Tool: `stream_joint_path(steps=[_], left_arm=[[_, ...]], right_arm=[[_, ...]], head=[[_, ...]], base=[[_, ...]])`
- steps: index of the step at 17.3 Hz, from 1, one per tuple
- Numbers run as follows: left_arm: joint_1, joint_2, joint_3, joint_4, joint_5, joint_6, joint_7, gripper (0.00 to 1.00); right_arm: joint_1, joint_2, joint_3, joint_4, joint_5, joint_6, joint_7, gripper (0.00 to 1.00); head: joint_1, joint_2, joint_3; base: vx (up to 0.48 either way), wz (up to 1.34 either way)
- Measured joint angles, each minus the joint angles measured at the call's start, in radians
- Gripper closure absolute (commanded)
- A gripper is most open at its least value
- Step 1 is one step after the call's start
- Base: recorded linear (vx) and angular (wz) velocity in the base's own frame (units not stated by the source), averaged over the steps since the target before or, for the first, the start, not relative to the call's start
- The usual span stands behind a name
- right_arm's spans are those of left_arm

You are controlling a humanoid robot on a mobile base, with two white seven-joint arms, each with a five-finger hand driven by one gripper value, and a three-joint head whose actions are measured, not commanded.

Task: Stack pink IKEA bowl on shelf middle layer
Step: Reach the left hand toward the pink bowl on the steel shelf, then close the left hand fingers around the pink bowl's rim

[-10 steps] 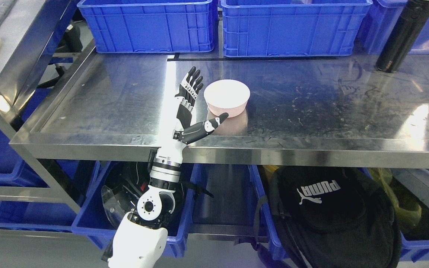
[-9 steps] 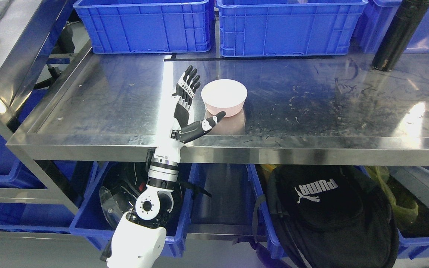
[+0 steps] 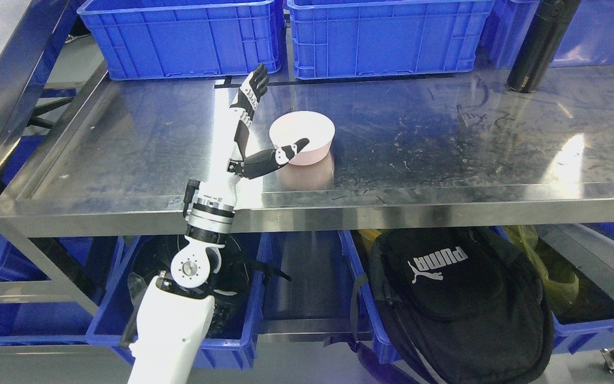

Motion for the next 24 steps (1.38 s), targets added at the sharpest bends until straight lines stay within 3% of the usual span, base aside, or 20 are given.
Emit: stream_joint_path(steps=[3, 6, 10, 14, 16, 19, 24], left_arm=[[-0.083, 0.072, 0.012, -0.001, -0.149, 0.004, -0.137, 0.01], [-0.175, 0.151, 0.019, -0.002, -0.331, 0.007, -0.362, 0.03], [-0.245, 0.205, -0.003, -0.002, -0.483, 0.001, -0.51, 0.04], [-0.298, 0.21, -0.039, -0.003, -0.556, -0.04, -0.571, 0.03], [-0.325, 0.205, -0.054, -0.004, -0.575, -0.051, -0.607, 0.08], [-0.356, 0.195, -0.071, -0.004, -0.611, -0.058, -0.719, 0.09], [-0.381, 0.146, -0.097, -0.004, -0.803, -0.057, -0.793, 0.09]], right_arm=[[0.0, 0.0, 0.0, 0.0, 0.0, 0.0, 0.0, 0.0], [0.0, 0.0, 0.0, 0.0, 0.0, 0.0, 0.0, 0.0], [0.0, 0.0, 0.0, 0.0, 0.0, 0.0, 0.0, 0.0], [0.0, 0.0, 0.0, 0.0, 0.0, 0.0, 0.0, 0.0], [0.0, 0.0, 0.0, 0.0, 0.0, 0.0, 0.0, 0.0], [0.0, 0.0, 0.0, 0.0, 0.0, 0.0, 0.0, 0.0], [0.0, 0.0, 0.0, 0.0, 0.0, 0.0, 0.0, 0.0]], head=[[0.0, 0.0, 0.0], [0.0, 0.0, 0.0], [0.0, 0.0, 0.0], [0.0, 0.0, 0.0], [0.0, 0.0, 0.0], [0.0, 0.0, 0.0], [0.0, 0.0, 0.0]], base=[[0.0, 0.0], [0.0, 0.0], [0.003, 0.01], [0.0, 0.0], [0.0, 0.0], [0.0, 0.0], [0.0, 0.0]])
